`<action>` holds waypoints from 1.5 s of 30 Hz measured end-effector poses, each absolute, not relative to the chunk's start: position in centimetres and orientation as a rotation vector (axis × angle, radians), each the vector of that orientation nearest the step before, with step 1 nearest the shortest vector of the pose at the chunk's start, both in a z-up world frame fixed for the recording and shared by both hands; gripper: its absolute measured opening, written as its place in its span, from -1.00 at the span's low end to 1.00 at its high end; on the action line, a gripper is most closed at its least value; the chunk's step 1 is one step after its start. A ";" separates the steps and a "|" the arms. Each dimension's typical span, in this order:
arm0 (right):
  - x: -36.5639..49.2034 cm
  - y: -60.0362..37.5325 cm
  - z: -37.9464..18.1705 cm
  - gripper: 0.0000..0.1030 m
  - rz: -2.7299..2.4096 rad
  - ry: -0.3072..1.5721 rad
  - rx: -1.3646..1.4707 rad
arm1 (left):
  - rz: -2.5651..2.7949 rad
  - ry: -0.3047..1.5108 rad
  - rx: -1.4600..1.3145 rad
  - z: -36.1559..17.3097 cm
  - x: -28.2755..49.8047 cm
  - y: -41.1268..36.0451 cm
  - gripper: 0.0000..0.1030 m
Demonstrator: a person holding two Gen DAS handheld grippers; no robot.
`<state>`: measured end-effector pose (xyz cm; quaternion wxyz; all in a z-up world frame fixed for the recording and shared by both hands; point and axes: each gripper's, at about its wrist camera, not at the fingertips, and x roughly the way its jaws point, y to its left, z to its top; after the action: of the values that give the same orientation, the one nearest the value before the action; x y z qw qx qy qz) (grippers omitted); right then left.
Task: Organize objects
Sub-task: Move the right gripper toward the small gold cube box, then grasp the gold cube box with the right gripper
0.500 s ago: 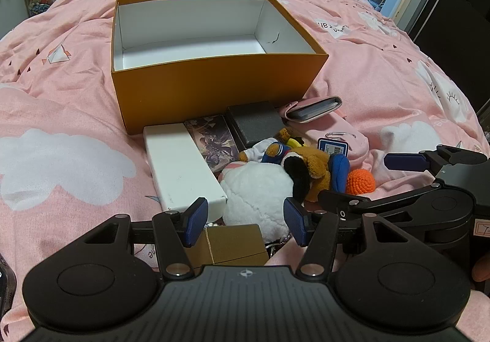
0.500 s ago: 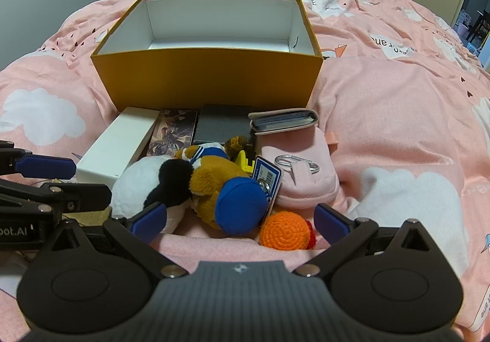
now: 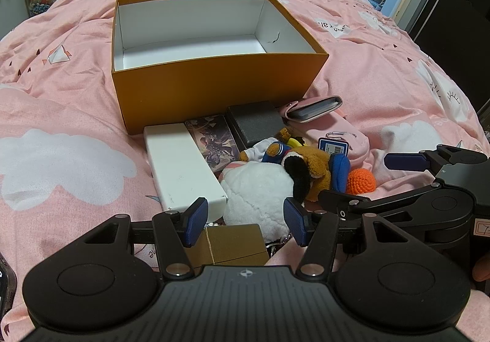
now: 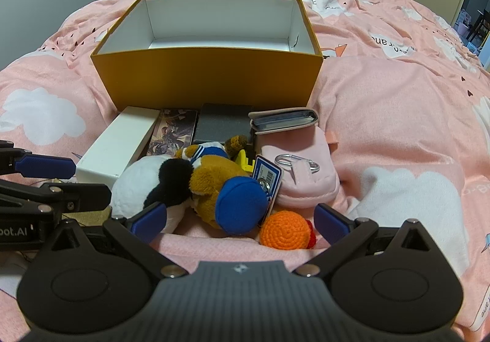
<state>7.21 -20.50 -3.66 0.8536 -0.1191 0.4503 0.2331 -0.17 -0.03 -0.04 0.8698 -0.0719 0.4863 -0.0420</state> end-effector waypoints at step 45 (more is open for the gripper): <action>4.0 -11.1 -0.8 0.36 1.186 1.047 -0.593 | 0.016 1.024 -0.253 1.4 -1.6 6.6 -0.28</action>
<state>4.01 -11.07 -0.77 0.6638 -0.2623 0.4636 0.5250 -1.58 6.56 1.35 0.8641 -0.1208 0.4886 0.0077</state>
